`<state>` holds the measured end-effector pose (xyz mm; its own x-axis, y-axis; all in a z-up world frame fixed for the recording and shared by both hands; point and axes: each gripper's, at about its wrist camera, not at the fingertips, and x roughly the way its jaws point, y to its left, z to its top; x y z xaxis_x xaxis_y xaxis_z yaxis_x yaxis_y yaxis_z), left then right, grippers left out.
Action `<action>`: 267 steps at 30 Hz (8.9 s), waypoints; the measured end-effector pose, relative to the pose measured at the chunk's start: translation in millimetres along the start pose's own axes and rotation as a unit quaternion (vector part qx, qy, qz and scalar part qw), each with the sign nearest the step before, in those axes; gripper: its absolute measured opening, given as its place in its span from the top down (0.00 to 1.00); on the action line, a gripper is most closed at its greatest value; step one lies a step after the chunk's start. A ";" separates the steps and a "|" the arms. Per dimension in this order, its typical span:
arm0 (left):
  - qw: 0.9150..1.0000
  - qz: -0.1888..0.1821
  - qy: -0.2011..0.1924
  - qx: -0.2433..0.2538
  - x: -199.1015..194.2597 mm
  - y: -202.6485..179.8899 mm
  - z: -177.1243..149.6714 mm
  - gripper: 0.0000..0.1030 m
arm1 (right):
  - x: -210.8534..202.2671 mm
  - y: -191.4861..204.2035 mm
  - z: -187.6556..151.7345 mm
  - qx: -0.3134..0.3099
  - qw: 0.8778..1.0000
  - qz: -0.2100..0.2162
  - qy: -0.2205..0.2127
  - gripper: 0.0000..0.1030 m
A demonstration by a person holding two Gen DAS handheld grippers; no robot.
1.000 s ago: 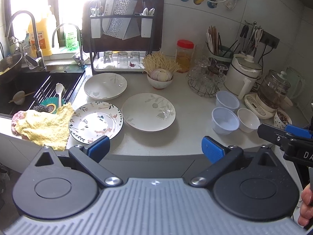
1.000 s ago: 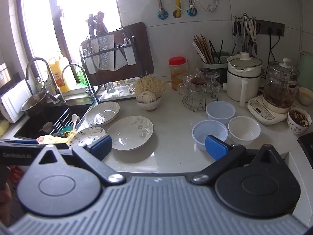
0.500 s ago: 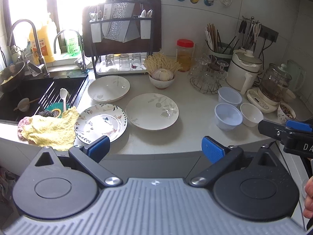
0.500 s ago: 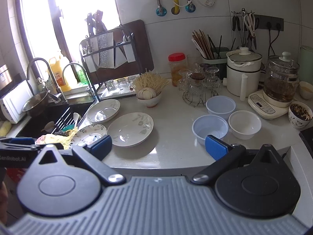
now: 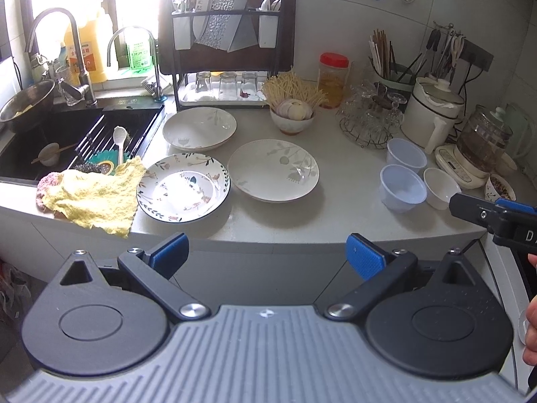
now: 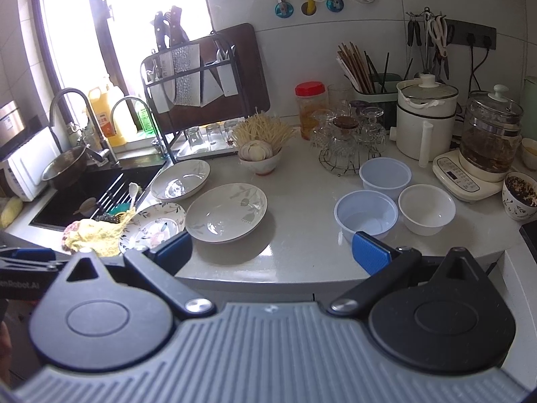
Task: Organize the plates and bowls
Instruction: 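Move the left gripper toward the floral-patterned white plate, then close the left gripper on the rim of the floral plate, then lift the floral plate and lower it onto the large leaf-print plate, then open the left gripper to release the floral plate, then withdraw the left gripper and move it toward the white leaf-print bowl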
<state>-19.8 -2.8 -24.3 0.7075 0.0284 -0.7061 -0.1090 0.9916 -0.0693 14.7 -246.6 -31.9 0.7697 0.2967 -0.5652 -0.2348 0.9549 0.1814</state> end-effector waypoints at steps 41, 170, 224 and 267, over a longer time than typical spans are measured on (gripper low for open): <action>0.999 -0.017 0.038 -0.008 47.9 34.9 34.0 0.02 | 47.7 22.8 14.8 -0.001 0.999 0.043 0.010 0.00; 0.959 -0.192 0.209 -0.025 331.7 225.7 174.6 0.82 | 288.3 84.9 22.7 0.227 0.961 0.049 0.148 0.86; 0.960 -0.103 0.246 0.082 412.9 78.9 177.0 0.70 | 326.4 -8.1 20.7 0.149 0.975 0.007 0.162 0.84; 0.985 -0.112 0.122 0.057 314.5 96.0 172.7 0.60 | 250.5 4.5 36.5 0.213 0.972 0.012 0.101 0.83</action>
<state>312.9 123.1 -131.3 0.5147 -0.2092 -0.8314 0.1200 0.9778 -0.1718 228.1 -168.3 -143.3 0.6243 0.3556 -0.6956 0.0492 0.8707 0.4893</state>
